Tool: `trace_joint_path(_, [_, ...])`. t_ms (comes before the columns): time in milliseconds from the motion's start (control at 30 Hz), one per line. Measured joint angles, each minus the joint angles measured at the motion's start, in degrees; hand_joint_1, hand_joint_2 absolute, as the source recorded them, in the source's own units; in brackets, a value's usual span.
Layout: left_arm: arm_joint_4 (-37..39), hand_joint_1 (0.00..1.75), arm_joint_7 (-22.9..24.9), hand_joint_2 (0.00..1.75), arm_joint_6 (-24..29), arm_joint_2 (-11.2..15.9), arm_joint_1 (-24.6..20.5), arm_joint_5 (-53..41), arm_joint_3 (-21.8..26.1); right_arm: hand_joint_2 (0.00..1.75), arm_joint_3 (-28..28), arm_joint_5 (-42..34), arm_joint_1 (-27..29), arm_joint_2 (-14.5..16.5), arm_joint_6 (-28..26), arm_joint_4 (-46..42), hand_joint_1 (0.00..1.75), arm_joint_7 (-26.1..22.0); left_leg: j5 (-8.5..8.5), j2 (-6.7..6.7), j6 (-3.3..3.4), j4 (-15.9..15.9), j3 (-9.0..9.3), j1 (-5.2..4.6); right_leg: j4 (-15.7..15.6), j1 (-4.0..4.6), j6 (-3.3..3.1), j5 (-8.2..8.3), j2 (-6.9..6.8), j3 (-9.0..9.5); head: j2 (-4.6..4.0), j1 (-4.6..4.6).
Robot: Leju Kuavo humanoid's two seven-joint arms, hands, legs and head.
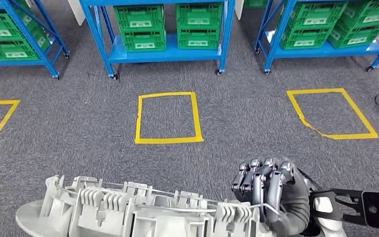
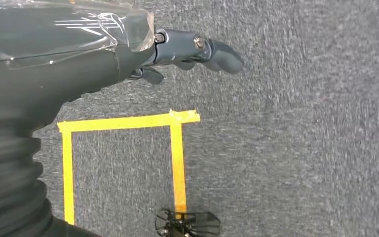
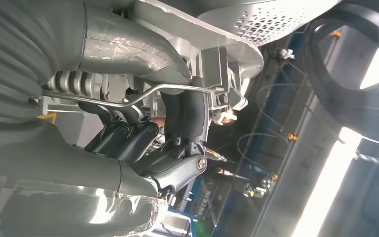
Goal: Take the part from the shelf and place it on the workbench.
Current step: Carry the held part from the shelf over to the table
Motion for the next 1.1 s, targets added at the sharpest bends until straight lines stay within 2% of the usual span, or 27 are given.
trace_joint_path(33, [0.01, 0.00, 0.00, 1.75, -0.01, 0.01, -0.02, -0.01, 0.08, 1.75, -0.07, -0.01, 0.08, -0.02, -0.02, -0.03, 1.75, -0.01, 1.07, 0.17, 0.49, -0.35, -0.75, 0.02, 1.53, 0.09, -0.31, -1.86, 0.05, -0.79, 0.00, 0.13])
trace_joint_path(67, [0.02, 0.00, -0.01, 1.75, -0.01, 0.00, -0.06, -0.01, 0.11, 1.75, -0.13, 0.00, 0.15, -0.03, -0.04, -0.04, 1.75, -0.01, 2.06, 0.31, 0.83, -0.56, -1.64, 0.04, 4.17, 0.15, -0.79, -4.62, 0.10, -1.72, 0.00, 0.24])
trace_joint_path(133, [0.05, 0.00, -0.03, 1.75, -0.03, -0.02, -0.08, -0.02, 0.12, 1.75, -0.20, 0.01, 0.23, -0.04, -0.05, -0.05, 1.75, -0.02, 3.89, 0.41, 1.20, -0.49, -3.73, -0.23, 11.70, 0.17, -1.20, -9.78, 0.13, -3.33, 0.00, 0.41])
trace_joint_path(167, [0.08, 0.00, -0.03, 1.75, -0.05, -0.03, -0.08, -0.02, 0.13, 1.75, -0.20, 0.02, 0.26, -0.05, -0.05, -0.05, 1.75, -0.02, 4.73, 0.45, 1.22, -0.34, -4.88, -0.32, 14.96, 0.13, -0.86, -10.60, 0.14, -3.55, 0.00, 0.44])
trace_joint_path(200, [0.11, 0.00, -0.03, 1.75, -0.07, -0.05, -0.07, -0.02, 0.14, 1.75, -0.20, 0.02, 0.29, -0.06, -0.05, -0.05, 1.75, -0.02, 5.55, 0.49, 1.17, -0.08, -6.13, -0.38, 16.91, 0.10, -0.21, -10.11, 0.14, -3.08, 0.00, 0.44])
trace_joint_path(233, [0.16, 0.00, -0.03, 1.75, -0.09, -0.06, -0.09, -0.02, 0.15, 1.75, -0.20, 0.02, 0.32, -0.07, -0.05, -0.05, 1.75, -0.02, 6.26, 0.53, 1.08, 0.28, -7.41, -0.37, 16.84, 0.05, 0.54, -8.70, 0.14, -1.74, 0.00, 0.45])
trace_joint_path(267, [0.21, 0.00, -0.03, 1.75, -0.10, -0.07, -0.12, -0.02, 0.17, 1.75, -0.20, 0.03, 0.32, -0.08, -0.05, -0.05, 1.75, -0.02, 6.89, 0.55, 0.93, 0.78, -8.67, -0.33, 14.61, -0.02, 1.12, -7.26, 0.13, 0.60, 0.00, 0.45])
trace_joint_path(300, [0.25, 0.00, -0.04, 1.75, -0.11, -0.08, -0.16, -0.03, 0.21, 1.75, -0.20, 0.05, 0.28, -0.08, -0.05, -0.05, 1.75, -0.05, 7.42, 0.54, 0.72, 1.42, -9.84, -0.35, 10.61, -0.05, 1.33, -6.74, 0.12, 3.90, 0.00, 0.45])
trace_joint_path(367, [0.27, 0.00, -0.10, 1.75, -0.10, -0.08, -0.22, -0.15, 0.41, 1.75, -0.20, 0.21, 0.21, -0.07, -0.07, -0.05, 1.75, -0.15, 8.32, 0.51, 0.17, 2.67, -11.45, -0.43, 1.77, 0.10, 0.55, -8.53, 0.17, 9.73, 0.00, 0.36])
trace_joint_path(400, [0.28, 0.00, -0.17, 1.75, -0.10, -0.08, -0.24, -0.22, 0.56, 1.75, -0.20, 0.30, 0.16, -0.06, -0.08, -0.04, 1.75, -0.21, 8.79, 0.51, -0.14, 3.01, -11.83, -0.46, -0.72, 0.28, -0.01, -9.56, 0.20, 11.14, 0.00, 0.32])
trace_joint_path(467, [0.29, 0.00, -0.31, 1.75, -0.09, -0.06, -0.26, -0.42, 0.91, 1.75, -0.16, 0.43, 0.13, -0.05, -0.10, -0.02, 1.75, -0.27, 9.66, 0.43, -0.77, 3.13, -12.21, -0.27, -1.33, 0.29, -0.95, -9.47, 0.14, 10.72, 0.00, 0.26])
trace_joint_path(500, [0.30, 0.00, -0.34, 1.75, -0.09, -0.07, -0.24, -0.50, 1.03, 1.75, -0.14, 0.46, 0.10, -0.02, -0.10, -0.01, 1.75, -0.28, 9.02, 0.32, -1.14, 3.52, -12.55, -0.11, -1.21, 0.19, -1.42, -8.95, 0.06, 10.19, 0.00, 0.26])
trace_joint_path(533, [0.30, 0.00, -0.38, 1.75, -0.09, -0.07, -0.20, -0.59, 1.13, 1.75, -0.11, 0.50, 0.07, 0.02, -0.10, 0.00, 1.75, -0.28, 7.16, 0.21, -1.54, 4.70, -13.04, 0.06, -1.18, 0.03, -1.86, -8.28, -0.04, 9.53, 0.00, 0.23])
trace_joint_path(567, [0.30, 0.00, -0.43, 1.75, -0.10, -0.07, -0.16, -0.66, 1.21, 1.75, -0.08, 0.54, 0.00, 0.08, -0.10, 0.01, 1.75, -0.28, 4.18, 0.12, -1.95, 7.06, -13.71, 0.27, -1.18, -0.10, -2.17, -7.57, -0.12, 8.77, 0.00, 0.20])
trace_joint_path(633, [0.31, 0.00, -0.59, 1.75, -0.14, -0.06, -0.12, -0.81, 1.36, 1.75, -0.02, 0.55, -0.18, 0.21, -0.10, 0.01, 1.75, -0.25, -1.59, 0.08, -2.59, 14.35, -15.17, 0.56, -1.14, -0.08, -2.42, -6.20, -0.14, 7.11, 0.00, 0.12])
trace_joint_path(667, [0.33, 0.00, -0.65, 1.75, -0.20, -0.06, -0.15, -0.83, 1.45, 1.75, 0.04, 0.55, -0.27, 0.26, -0.10, 0.01, 1.75, -0.13, -2.42, 0.08, -2.77, 17.98, -15.61, 0.71, -1.11, -0.07, -2.38, -5.54, -0.12, 6.26, 0.00, 0.11])
trace_joint_path(700, [0.38, 0.00, -0.68, 1.75, -0.25, -0.06, -0.19, -0.75, 1.59, 1.75, 0.11, 0.55, -0.38, 0.28, -0.10, 0.02, 1.75, 0.10, -1.68, 0.09, -2.86, 20.38, -15.59, 0.83, -1.06, -0.07, -2.30, -4.92, -0.21, 5.51, 0.00, 0.11])
trace_joint_path(733, [0.43, 0.00, -0.66, 1.75, -0.29, -0.07, -0.23, -0.57, 1.77, 1.75, 0.23, 0.61, -0.58, 0.29, -0.10, 0.05, 1.75, 0.46, 0.10, 0.14, -2.87, 21.00, -14.74, 0.92, -0.99, -0.07, -2.22, -4.31, -0.42, 4.75, 0.00, 0.11])
trace_joint_path(767, [0.46, 0.00, -0.60, 1.75, -0.29, -0.06, -0.29, -0.34, 1.97, 1.75, 0.38, 0.80, -0.83, 0.29, -0.10, 0.09, 1.75, 0.87, 1.95, 0.36, -2.80, 19.37, -12.78, 0.98, -0.93, -0.06, -2.11, -3.75, -0.65, 4.11, 0.00, 0.09])
trace_joint_path(800, [0.49, 0.00, -0.52, 1.75, -0.25, -0.04, -0.40, -0.11, 2.15, 1.75, 0.55, 1.13, -1.09, 0.28, -0.10, 0.13, 1.75, 1.29, 2.80, 1.01, -2.64, 15.67, -9.71, 0.95, -0.88, -0.04, -1.94, -3.29, -0.92, 3.66, 0.00, 0.08])
trace_joint_path(833, [0.49, 0.00, -0.46, 1.75, -0.16, -0.01, -0.55, 0.06, 2.29, 1.75, 0.75, 1.55, -1.31, 0.26, -0.10, 0.15, 1.75, 1.60, 2.51, 1.76, -2.41, 10.77, -6.11, 0.76, -0.81, 0.04, -1.70, -2.91, -1.21, 3.34, 0.00, 0.07])
trace_joint_path(867, [0.49, 0.00, -0.42, 1.75, -0.08, 0.03, -0.80, 0.15, 2.36, 1.75, 0.94, 1.97, -1.48, 0.22, -0.10, 0.17, 1.75, 1.82, 1.43, 2.40, -2.02, 6.26, -3.11, 0.54, -0.77, 0.13, -1.36, -2.60, -1.57, 3.19, 0.00, 0.09])
trace_joint_path(900, [0.49, 0.00, -0.40, 1.75, -0.01, 0.06, -1.05, 0.20, 2.41, 1.75, 1.12, 2.28, -1.66, 0.19, -0.10, 0.20, 1.75, 1.94, 0.25, 2.78, -1.62, 3.08, -1.21, 0.28, -0.73, 0.21, -0.98, -2.33, -2.07, 3.10, 0.00, 0.10])
trace_joint_path(933, [0.49, 0.00, -0.40, 1.75, 0.06, 0.08, -1.19, 0.22, 2.49, 1.75, 1.29, 2.45, -1.85, 0.15, -0.10, 0.26, 1.75, 1.97, -0.40, 2.59, -1.19, 1.47, -0.64, 0.03, -0.74, 0.26, -0.63, -2.04, -2.67, 3.01, 0.00, 0.12])
trace_joint_path(1000, [0.50, 0.00, -0.40, 1.75, 0.19, 0.06, -1.15, 0.25, 2.68, 1.75, 1.53, 2.67, -2.22, 0.09, -0.11, 0.39, 1.75, 1.99, 0.12, 1.74, -0.24, 0.67, -1.14, -0.01, -0.36, 0.26, -0.16, -2.00, -3.21, 2.54, 0.00, 0.15])
trace_joint_path(1067, [0.55, 0.00, -0.37, 1.75, 0.30, 0.02, -1.05, 0.26, 2.88, 1.75, 1.76, 3.35, -2.57, -0.05, -0.12, 0.51, 1.75, 2.04, 1.23, 0.95, 0.71, 0.23, -1.85, 0.11, 3.01, 0.19, -0.41, -4.19, -2.07, 0.89, 0.00, 0.24])
trace_joint_path(1100, [0.61, 0.00, -0.35, 1.75, 0.27, 0.00, -1.12, 0.33, 3.03, 1.75, 1.93, 4.01, -2.72, -0.19, -0.14, 0.64, 1.75, 2.13, 1.72, 0.52, 1.03, 0.24, -2.42, 0.06, 6.73, 0.11, -0.72, -6.28, -1.21, -0.67, 0.00, 0.29])
